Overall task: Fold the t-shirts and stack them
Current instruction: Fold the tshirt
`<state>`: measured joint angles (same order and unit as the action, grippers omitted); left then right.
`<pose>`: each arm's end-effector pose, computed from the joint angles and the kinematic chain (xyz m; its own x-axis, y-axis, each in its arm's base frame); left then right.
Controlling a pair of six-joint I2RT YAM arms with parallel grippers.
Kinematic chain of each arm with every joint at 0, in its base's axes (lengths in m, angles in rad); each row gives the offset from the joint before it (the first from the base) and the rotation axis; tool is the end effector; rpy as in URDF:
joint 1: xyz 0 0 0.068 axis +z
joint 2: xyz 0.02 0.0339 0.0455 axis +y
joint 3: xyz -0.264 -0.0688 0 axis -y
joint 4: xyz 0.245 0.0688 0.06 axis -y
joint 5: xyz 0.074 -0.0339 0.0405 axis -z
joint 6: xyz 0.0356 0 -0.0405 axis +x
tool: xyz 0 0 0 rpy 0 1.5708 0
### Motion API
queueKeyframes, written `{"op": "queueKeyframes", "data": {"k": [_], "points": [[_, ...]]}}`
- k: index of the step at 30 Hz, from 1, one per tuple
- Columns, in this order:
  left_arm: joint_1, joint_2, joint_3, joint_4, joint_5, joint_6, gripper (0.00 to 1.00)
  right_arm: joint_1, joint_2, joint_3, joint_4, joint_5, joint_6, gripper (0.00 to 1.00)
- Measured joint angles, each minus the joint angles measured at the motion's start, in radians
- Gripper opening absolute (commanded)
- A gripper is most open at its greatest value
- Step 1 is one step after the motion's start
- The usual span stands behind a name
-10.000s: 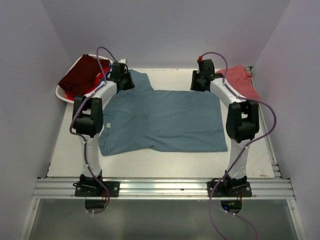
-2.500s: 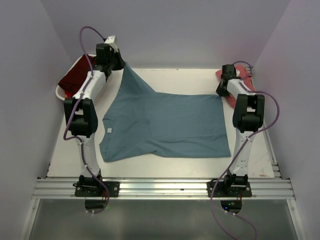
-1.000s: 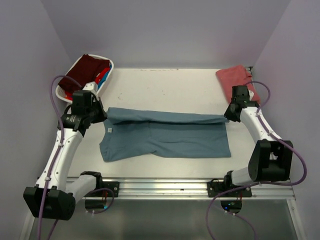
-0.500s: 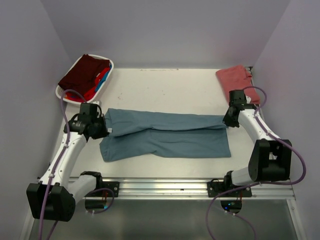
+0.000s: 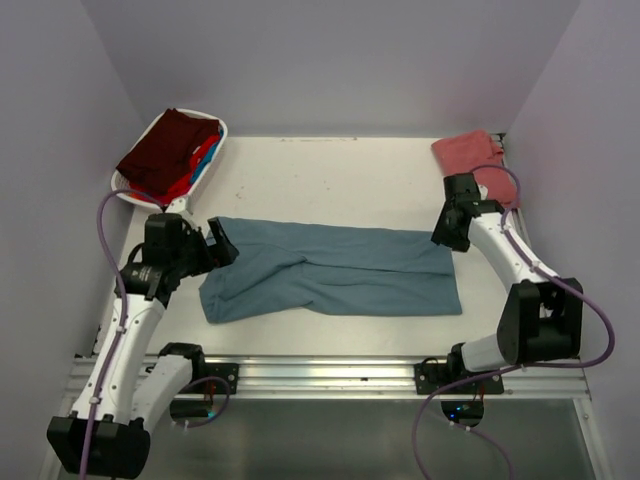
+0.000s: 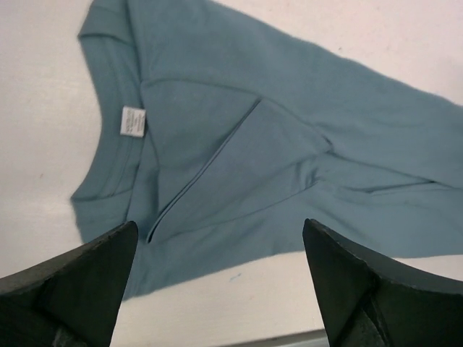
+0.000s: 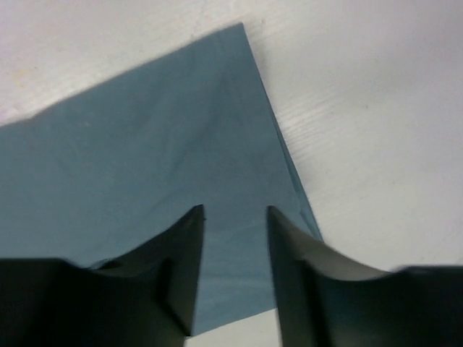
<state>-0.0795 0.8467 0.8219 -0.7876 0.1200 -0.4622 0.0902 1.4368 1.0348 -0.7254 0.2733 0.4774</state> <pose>0.1659 -0.0175 0.2858 -0.7195 -0.3868 -0.5768 -0.1787 0.9057 -0.3845 0.2799 0.0157 0.2367 -0.7859 0.3731 -0.4931 0.4387 0.8984 -0.0194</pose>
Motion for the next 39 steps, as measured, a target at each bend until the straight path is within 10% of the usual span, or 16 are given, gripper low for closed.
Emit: {"op": "queueKeyframes", "data": {"k": [3,11,27,39], "points": [[-0.002,0.021,-0.082,0.159,0.039,-0.035,0.90,0.000,0.051,0.055,0.044,-0.037,0.008,0.00],[-0.155,0.278,-0.299,0.445,0.068,-0.156,0.49,0.004,0.284,0.070,0.174,-0.158,0.018,0.00],[-0.245,0.431,-0.335,0.652,-0.034,-0.280,0.46,0.050,0.330,0.027,0.268,-0.134,0.008,0.00],[-0.196,1.032,0.227,0.800,0.008,-0.266,0.43,0.331,0.257,-0.040,0.164,-0.080,-0.002,0.00]]}}
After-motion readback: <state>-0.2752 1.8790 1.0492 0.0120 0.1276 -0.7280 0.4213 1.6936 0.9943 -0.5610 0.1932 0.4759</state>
